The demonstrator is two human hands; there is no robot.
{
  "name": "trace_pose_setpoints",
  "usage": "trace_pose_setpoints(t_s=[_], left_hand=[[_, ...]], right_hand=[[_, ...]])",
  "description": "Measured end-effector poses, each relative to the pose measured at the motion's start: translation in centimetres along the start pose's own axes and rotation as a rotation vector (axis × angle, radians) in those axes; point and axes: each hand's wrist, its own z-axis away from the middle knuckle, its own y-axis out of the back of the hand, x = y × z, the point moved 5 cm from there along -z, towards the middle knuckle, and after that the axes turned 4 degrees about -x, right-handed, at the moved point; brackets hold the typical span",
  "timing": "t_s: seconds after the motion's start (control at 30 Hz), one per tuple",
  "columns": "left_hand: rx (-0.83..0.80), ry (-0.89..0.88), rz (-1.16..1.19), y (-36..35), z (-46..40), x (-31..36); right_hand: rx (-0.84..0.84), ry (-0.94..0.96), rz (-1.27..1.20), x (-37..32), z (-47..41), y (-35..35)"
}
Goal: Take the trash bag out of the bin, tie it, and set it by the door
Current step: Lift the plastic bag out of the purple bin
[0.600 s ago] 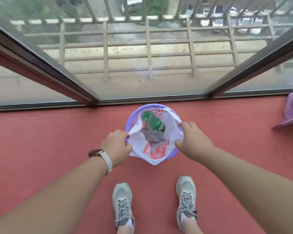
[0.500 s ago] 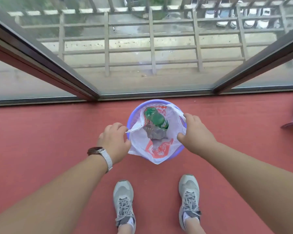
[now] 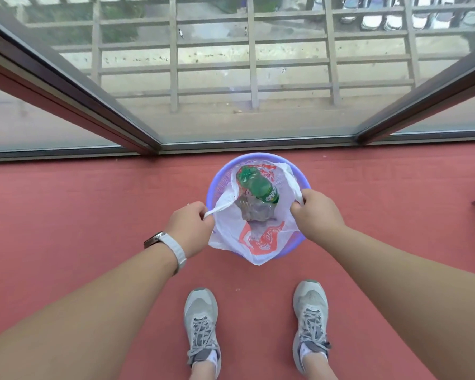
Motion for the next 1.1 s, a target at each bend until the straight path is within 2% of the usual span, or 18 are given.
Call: trace_pose_setpoints(t_s=[0.13,0.27,0.57,0.87,1.1], left_hand=[[0.059,-0.027,0.327,0.2,0.6,2.0],[0.079,-0.036,0.483,0.5,1.8,3.6],[0.160,-0.049,0.443,3.3,3.9,4.6],[0.210,-0.158,0.513,5.4,6.6,8.3],[0.240,-0.189,0.577,9.2,11.1,11.9]], right_hand=[[0.073,0.030,-0.071,-0.8,1.5,1.2],[0.130,0.037,-0.108,-1.1,2.9,2.9],[0.181,0.005,-0.201,0.6,5.4,6.7],[0.215,0.086,-0.314,-1.4,8.3,9.1],[0.296,0.077,-0.373,-3.0,12.3,13.9]])
